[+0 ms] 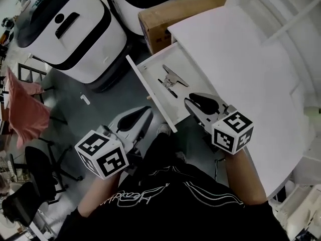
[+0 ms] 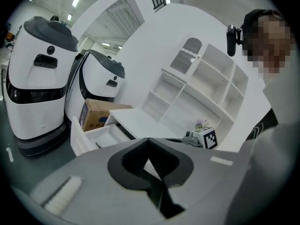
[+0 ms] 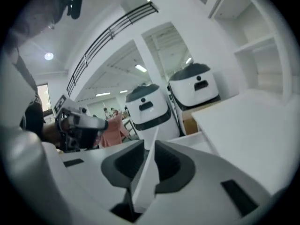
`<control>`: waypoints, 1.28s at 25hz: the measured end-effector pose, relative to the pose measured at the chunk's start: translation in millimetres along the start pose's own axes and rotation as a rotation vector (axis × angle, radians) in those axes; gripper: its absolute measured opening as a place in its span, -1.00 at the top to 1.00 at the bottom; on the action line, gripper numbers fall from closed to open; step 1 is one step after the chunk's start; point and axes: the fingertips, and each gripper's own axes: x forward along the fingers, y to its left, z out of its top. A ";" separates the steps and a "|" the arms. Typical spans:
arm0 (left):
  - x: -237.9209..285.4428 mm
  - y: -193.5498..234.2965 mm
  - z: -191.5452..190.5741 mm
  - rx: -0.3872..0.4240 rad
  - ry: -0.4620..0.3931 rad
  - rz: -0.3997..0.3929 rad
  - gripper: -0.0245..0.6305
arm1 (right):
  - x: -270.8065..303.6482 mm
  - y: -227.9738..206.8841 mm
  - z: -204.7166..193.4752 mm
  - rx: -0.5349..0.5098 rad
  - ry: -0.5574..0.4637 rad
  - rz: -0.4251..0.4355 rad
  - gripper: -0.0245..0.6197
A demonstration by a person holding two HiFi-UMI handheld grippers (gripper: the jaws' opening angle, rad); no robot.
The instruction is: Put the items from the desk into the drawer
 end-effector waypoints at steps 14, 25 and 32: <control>-32.6 -182.3 24.5 0.234 -0.166 -0.191 0.90 | -177.9 104.1 81.0 -0.142 -0.322 0.153 0.90; -59.2 -227.6 31.0 0.312 -0.246 -0.202 0.90 | -216.0 141.7 88.4 -0.206 -0.378 0.179 0.90; -67.4 -234.7 28.0 0.335 -0.245 -0.208 0.90 | -221.0 148.4 88.4 -0.199 -0.392 0.177 0.90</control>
